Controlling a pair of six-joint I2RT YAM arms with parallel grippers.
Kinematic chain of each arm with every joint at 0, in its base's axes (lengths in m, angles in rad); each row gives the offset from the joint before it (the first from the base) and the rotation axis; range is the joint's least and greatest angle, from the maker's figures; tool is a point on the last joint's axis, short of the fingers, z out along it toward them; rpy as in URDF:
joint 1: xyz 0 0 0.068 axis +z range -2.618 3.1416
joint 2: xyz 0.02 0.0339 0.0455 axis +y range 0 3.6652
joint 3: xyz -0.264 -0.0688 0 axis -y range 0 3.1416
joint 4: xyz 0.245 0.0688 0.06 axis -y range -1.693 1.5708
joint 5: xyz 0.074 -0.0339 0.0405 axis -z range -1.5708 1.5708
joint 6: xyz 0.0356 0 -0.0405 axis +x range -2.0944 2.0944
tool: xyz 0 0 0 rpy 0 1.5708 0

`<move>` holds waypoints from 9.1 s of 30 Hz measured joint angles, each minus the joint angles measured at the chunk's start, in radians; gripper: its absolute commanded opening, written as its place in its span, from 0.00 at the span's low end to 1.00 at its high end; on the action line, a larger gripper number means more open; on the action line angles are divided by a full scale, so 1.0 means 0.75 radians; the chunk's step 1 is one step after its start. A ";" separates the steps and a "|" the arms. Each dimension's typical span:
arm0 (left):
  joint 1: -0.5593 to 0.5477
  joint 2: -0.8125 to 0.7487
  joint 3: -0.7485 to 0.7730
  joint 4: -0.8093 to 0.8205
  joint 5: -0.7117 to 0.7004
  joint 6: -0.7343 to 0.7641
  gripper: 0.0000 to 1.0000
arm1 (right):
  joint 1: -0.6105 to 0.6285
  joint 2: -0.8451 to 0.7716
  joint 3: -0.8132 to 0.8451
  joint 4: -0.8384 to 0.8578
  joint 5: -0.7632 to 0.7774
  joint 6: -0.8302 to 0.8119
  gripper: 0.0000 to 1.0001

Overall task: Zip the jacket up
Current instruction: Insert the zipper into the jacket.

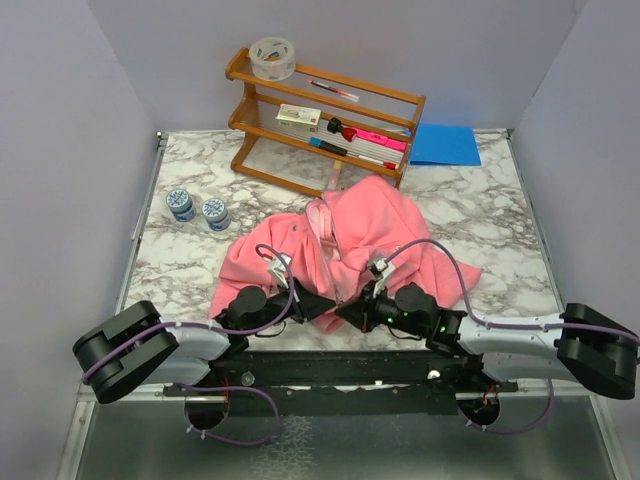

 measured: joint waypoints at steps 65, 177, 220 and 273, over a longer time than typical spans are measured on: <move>0.000 0.042 -0.007 -0.002 -0.045 0.010 0.00 | -0.051 0.026 0.352 -0.715 0.131 -0.005 0.36; 0.000 -0.608 0.116 0.490 0.424 0.524 0.00 | -0.271 -0.147 0.365 0.494 -1.092 -0.070 0.00; 0.001 -0.655 0.137 0.312 0.390 0.612 0.00 | -0.271 -0.123 0.389 0.461 -1.029 -0.079 0.00; 0.004 -0.710 0.137 0.132 0.256 0.670 0.00 | -0.274 -0.159 0.434 0.201 -0.814 -0.223 0.00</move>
